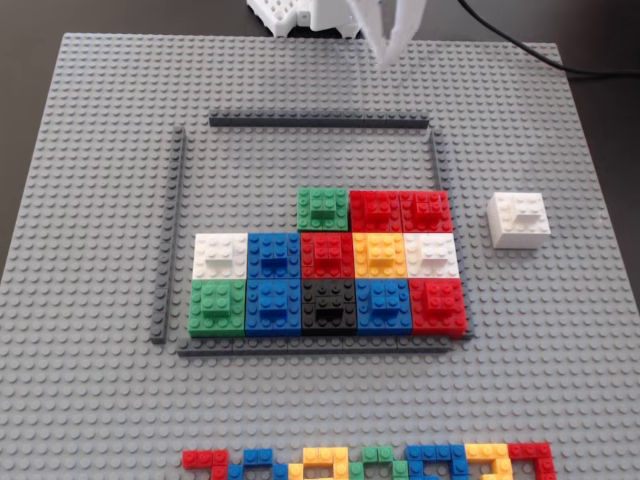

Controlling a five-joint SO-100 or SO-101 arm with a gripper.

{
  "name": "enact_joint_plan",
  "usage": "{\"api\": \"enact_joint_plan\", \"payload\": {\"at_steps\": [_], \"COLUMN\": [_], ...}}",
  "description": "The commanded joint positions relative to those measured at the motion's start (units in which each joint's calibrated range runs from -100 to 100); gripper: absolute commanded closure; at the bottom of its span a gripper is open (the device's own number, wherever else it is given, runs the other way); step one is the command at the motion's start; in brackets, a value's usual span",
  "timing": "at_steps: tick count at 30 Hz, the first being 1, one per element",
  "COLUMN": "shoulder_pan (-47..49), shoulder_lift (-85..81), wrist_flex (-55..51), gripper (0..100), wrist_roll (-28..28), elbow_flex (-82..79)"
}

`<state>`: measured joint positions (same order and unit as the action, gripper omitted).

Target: Grab the cube and place it into the grid

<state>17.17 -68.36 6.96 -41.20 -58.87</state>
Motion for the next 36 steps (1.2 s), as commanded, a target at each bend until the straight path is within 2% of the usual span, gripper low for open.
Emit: {"api": "enact_joint_plan", "payload": {"at_steps": [1, 14, 22, 33, 36], "shoulder_pan": [1.28, 9.46, 9.68, 10.56, 10.78], "shoulder_lift": [10.32, 38.96, 58.47, 79.37, 83.93], "wrist_flex": [-1.63, -6.42, -8.33, -10.33, -11.11], "gripper": [100, 100, 100, 100, 96], "wrist_roll": [2.44, 8.21, 8.84, 9.87, 10.35], "elbow_flex": [14.15, 44.6, 65.17, 84.02, 88.0]}}
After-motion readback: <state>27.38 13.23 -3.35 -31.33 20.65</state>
